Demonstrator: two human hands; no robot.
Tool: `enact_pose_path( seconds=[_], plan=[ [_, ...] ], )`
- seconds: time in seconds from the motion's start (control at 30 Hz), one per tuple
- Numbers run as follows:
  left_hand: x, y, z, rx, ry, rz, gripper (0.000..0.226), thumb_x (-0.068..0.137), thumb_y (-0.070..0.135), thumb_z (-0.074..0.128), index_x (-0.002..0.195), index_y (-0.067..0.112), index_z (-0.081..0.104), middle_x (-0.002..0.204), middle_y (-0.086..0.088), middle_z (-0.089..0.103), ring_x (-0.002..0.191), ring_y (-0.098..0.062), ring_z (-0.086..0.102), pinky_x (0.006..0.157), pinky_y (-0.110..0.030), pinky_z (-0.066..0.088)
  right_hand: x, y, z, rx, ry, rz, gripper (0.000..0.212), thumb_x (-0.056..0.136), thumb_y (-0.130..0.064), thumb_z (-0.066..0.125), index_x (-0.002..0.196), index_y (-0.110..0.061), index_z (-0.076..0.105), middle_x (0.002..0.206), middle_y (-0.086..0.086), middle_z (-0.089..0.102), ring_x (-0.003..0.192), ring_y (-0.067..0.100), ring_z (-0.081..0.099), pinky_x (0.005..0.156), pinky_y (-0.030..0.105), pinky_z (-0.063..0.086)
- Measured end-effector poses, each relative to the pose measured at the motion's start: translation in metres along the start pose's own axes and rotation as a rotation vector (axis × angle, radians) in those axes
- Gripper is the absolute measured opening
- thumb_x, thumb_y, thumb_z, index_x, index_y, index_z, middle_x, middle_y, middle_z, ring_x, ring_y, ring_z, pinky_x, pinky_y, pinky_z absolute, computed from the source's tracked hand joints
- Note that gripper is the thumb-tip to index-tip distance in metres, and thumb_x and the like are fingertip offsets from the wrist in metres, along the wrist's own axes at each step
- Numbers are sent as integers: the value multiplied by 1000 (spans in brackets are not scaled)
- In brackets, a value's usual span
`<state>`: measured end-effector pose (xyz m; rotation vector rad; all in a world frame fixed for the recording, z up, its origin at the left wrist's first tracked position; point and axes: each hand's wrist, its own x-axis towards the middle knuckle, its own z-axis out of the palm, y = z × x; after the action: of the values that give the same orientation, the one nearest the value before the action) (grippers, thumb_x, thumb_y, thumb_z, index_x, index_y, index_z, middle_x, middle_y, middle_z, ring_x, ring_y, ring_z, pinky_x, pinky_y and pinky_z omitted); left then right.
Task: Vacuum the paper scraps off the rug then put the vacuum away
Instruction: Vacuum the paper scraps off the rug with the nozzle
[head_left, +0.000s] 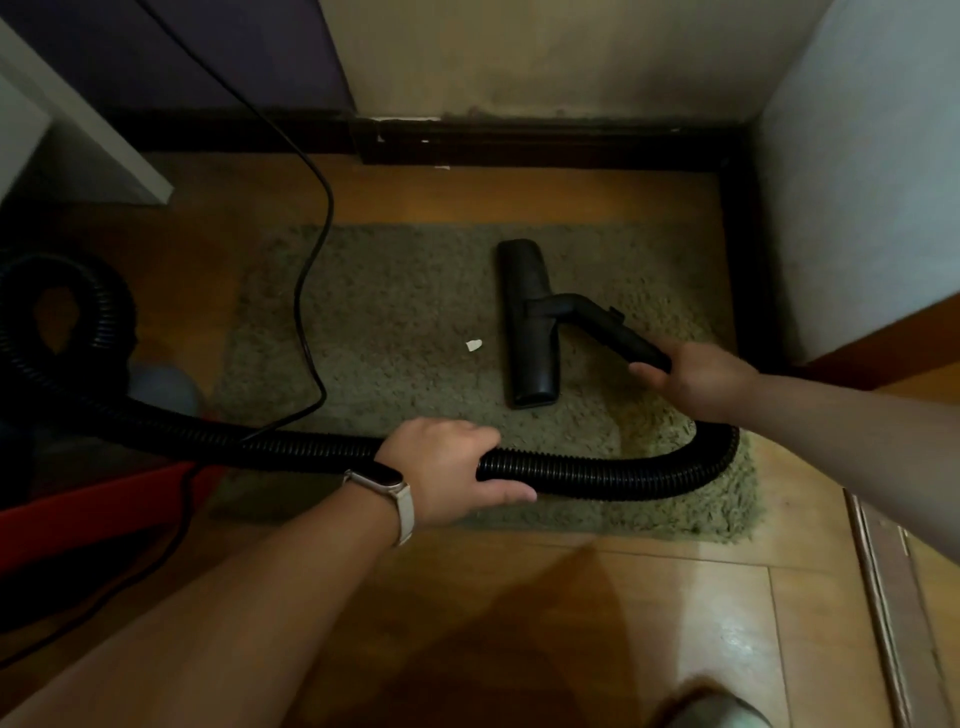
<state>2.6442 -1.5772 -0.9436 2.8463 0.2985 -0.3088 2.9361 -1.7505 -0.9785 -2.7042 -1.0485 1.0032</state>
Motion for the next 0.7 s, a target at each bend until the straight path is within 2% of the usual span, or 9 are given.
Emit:
enact_pose_path(
  seconds=[0.07,0.17,0.27,0.37,0.47,0.63,0.7],
  plan=[
    [3,1,0,0,-9,-3,78,68,98,9,84,35,51,74,16,52,65,-1,50,58,-24,43,-1,5,1,16,8,-4,44,96,-64,43,128,-36,52,78,-3,66,63,14,65,48,29,45],
    [3,-1,-1,0,-20,-13,80,66,99,6,84,35,52,74,16,51,65,0,49,56,-22,38,1,4,4,39,7,-31,45,95,-64,44,126,-33,54,84,-3,66,70,14,65,59,35,54],
    [-6,-8,0,3,-15,-12,84,68,98,7,89,34,57,75,16,53,66,-2,51,57,-22,41,6,-6,13,43,-12,-51,40,94,-66,44,118,-35,55,83,-4,65,70,13,64,55,31,48],
    [-18,-16,1,-9,19,-1,78,75,93,18,90,31,63,75,16,55,66,-5,53,58,-25,45,14,-24,20,-6,-32,-81,40,94,-67,43,117,-35,54,84,-4,65,71,14,64,62,33,54],
    [-27,-22,2,-39,31,-18,76,76,91,24,91,29,65,75,17,52,66,-7,53,57,-26,42,23,-42,22,-32,-53,-121,43,95,-65,43,120,-31,54,87,-3,64,75,14,63,66,33,54],
    [-35,-28,4,-47,-14,-60,76,74,93,21,91,31,61,75,15,53,67,-7,52,57,-24,39,29,-58,28,-50,-73,-169,49,97,-62,43,130,-27,51,91,-2,64,79,16,63,73,36,54],
    [-37,-30,4,-54,-27,-70,76,72,94,20,90,32,60,75,15,52,66,-6,51,56,-24,39,31,-64,29,-52,-71,-178,50,97,-61,43,133,-27,49,91,-2,63,78,14,61,67,33,50]
  ],
)
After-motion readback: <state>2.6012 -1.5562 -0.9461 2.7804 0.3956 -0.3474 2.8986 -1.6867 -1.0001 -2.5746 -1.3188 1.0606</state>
